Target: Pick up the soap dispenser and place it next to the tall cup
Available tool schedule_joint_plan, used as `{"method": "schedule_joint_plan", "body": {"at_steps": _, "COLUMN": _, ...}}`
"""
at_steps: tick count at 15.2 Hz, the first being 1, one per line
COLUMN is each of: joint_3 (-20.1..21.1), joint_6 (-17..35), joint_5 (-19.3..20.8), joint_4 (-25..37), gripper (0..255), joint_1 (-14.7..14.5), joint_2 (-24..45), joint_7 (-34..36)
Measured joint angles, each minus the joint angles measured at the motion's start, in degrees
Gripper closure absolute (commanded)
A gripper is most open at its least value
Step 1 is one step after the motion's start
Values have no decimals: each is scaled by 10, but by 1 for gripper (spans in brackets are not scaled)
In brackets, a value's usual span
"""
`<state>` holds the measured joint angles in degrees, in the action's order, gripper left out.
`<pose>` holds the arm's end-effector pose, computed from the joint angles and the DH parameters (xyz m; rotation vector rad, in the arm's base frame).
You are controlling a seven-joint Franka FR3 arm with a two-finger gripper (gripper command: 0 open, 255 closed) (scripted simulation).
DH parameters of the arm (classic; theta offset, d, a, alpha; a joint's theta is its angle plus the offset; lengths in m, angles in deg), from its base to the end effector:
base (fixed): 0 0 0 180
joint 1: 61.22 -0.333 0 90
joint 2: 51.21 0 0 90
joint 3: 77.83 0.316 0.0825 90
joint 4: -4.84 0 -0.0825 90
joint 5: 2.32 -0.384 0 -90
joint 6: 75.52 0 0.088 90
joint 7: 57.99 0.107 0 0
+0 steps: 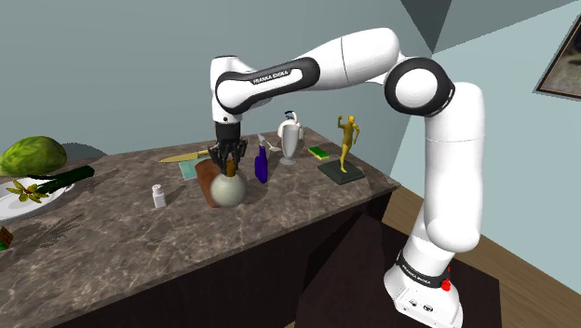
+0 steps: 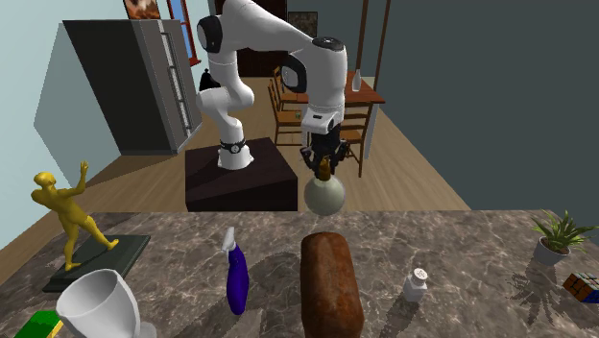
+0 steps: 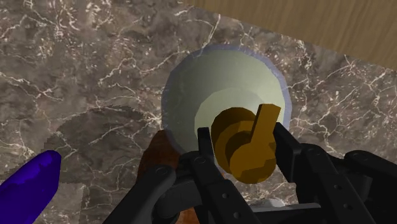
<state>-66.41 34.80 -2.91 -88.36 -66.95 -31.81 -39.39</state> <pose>0.6267 0.1802 0.4257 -3.0781 0.0600 0.0845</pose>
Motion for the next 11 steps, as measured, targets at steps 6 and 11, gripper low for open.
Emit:
{"method": "schedule_joint_plan", "body": {"at_steps": 6, "joint_3": 0, "joint_6": -45, "joint_5": -2, "joint_4": 35, "gripper": 255, "joint_1": 1, "joint_2": -10, "joint_7": 0}}
{"method": "schedule_joint_plan", "body": {"at_steps": 11, "joint_3": 1, "joint_6": -81, "joint_5": -2, "joint_4": 68, "gripper": 255, "joint_1": 1, "joint_2": -14, "joint_7": 1}}
